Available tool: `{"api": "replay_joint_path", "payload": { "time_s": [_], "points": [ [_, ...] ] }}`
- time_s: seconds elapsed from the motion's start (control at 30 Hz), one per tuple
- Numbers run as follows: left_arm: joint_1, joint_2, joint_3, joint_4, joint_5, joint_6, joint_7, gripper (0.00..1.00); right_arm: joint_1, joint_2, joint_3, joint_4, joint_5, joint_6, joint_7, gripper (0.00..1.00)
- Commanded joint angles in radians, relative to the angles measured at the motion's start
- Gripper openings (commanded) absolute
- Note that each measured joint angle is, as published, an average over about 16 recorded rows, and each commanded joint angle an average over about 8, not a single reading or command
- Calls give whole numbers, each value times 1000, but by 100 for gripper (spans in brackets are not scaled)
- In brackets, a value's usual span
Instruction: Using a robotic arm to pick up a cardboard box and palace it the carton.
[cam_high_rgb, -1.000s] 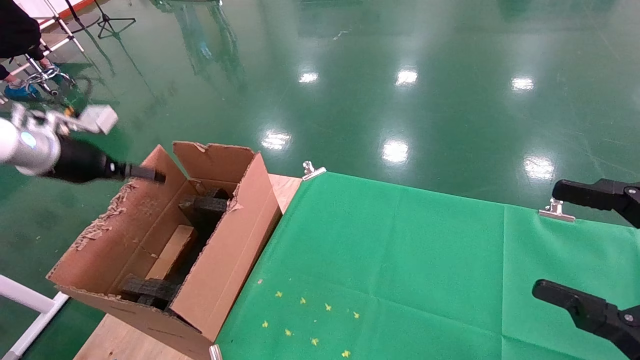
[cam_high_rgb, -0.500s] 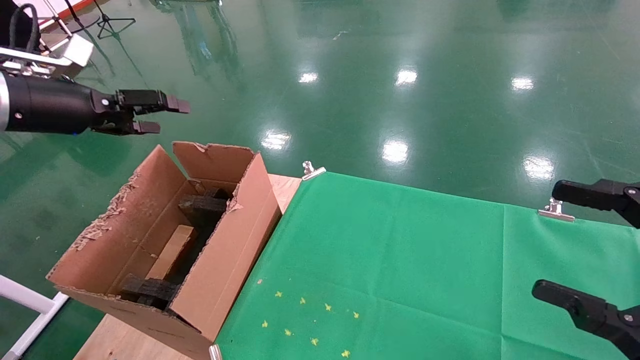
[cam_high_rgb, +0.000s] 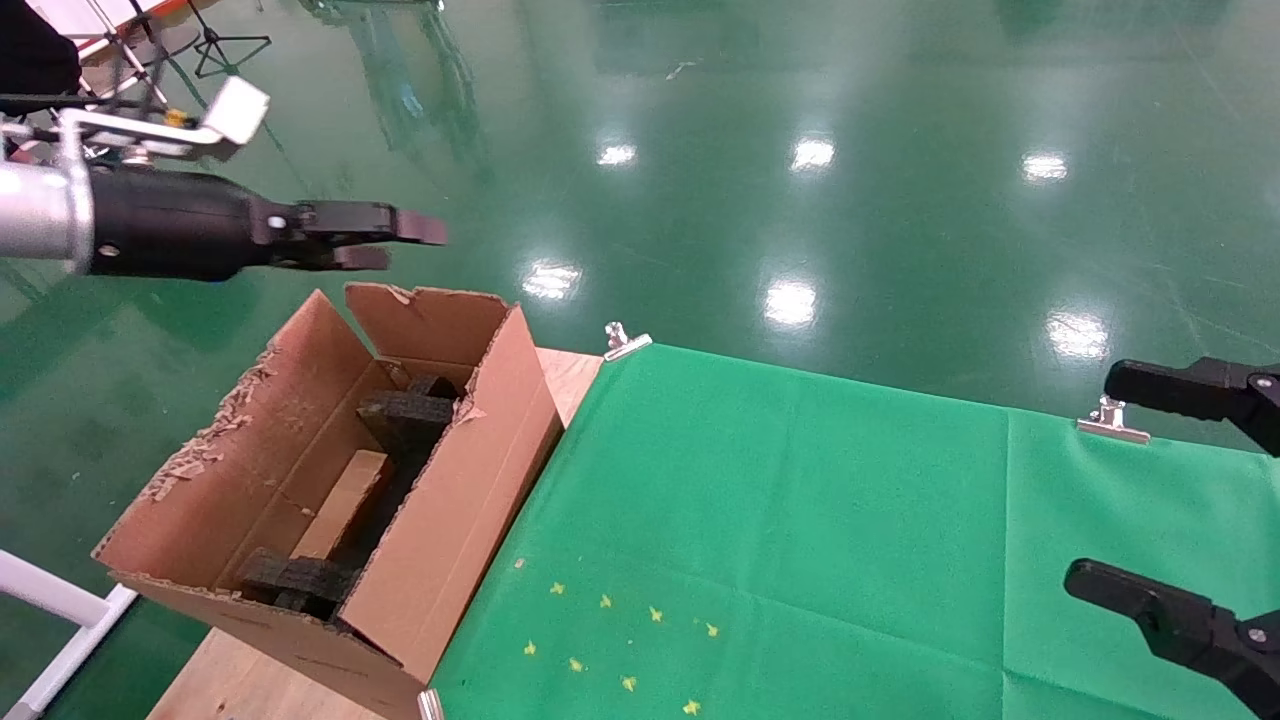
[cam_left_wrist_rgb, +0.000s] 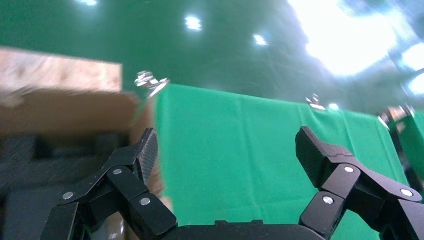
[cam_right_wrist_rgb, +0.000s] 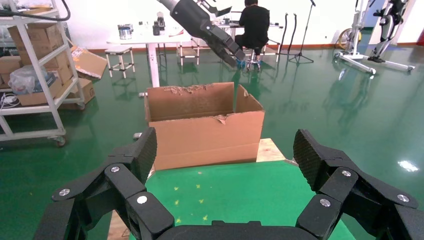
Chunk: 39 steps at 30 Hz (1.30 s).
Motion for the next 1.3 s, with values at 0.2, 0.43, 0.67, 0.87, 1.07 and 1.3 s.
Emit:
{"api": "replay_joint_path", "payload": {
  "time_s": [0.2, 0.43, 0.67, 0.87, 1.07, 1.3],
  "points": [
    [127, -6, -100, -141, -66, 11, 86, 100, 0, 0, 0, 0, 0, 0, 0, 100],
    [252, -11, -200, -280, -132, 21, 171, 100, 0, 0, 0, 0, 0, 0, 0, 100],
    [379, -17, -300, -421, -198, 32, 257, 100, 0, 0, 0, 0, 0, 0, 0, 100],
    [487, -22, -386, -541, -254, 41, 331, 100, 0, 0, 0, 0, 0, 0, 0, 100],
    [598, -26, -473, -664, -312, 50, 406, 100, 0, 0, 0, 0, 0, 0, 0, 100],
    [727, -32, -576, -807, -379, 61, 493, 100, 0, 0, 0, 0, 0, 0, 0, 100]
  ]
}}
